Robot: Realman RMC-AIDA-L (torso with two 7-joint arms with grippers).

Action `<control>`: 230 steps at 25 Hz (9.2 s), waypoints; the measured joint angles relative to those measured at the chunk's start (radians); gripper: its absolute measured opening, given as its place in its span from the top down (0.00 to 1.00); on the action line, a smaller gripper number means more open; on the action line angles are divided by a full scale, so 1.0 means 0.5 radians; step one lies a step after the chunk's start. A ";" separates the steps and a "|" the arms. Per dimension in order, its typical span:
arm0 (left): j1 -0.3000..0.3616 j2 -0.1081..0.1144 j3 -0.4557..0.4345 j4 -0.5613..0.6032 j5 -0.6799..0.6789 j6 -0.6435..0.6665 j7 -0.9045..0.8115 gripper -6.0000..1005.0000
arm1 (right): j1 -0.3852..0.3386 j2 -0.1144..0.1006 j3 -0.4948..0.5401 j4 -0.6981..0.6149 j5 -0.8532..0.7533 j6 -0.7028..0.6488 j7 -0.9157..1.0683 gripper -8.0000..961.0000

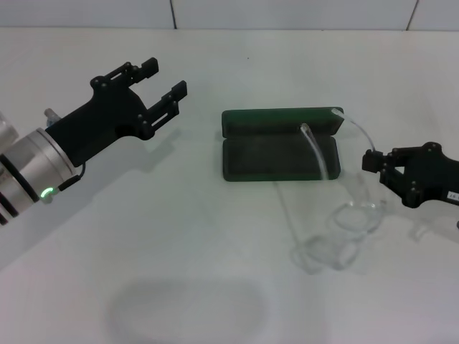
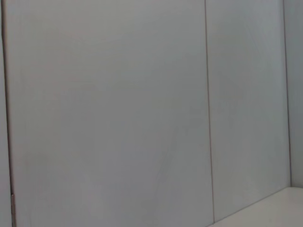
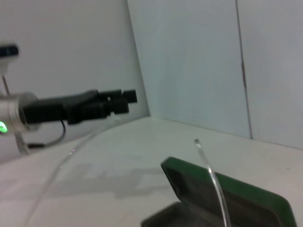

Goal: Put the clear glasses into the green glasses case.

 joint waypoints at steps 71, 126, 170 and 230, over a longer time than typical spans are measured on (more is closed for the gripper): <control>0.007 0.000 0.091 -0.002 -0.040 0.015 0.074 0.43 | 0.436 0.020 -0.513 -2.000 -1.637 -0.584 1.501 0.85; 0.038 -0.003 0.098 -0.076 -0.121 0.030 0.104 0.44 | 0.620 0.055 -1.383 -1.614 -2.057 -0.430 1.270 0.64; 0.098 -0.025 0.090 -0.622 -0.875 0.522 0.458 0.46 | 0.079 0.041 -0.696 -2.092 -1.249 -0.499 0.782 0.92; -0.247 0.164 0.168 0.242 0.522 0.941 -1.448 0.48 | -0.043 0.058 -1.702 -0.452 1.295 0.102 -1.857 0.92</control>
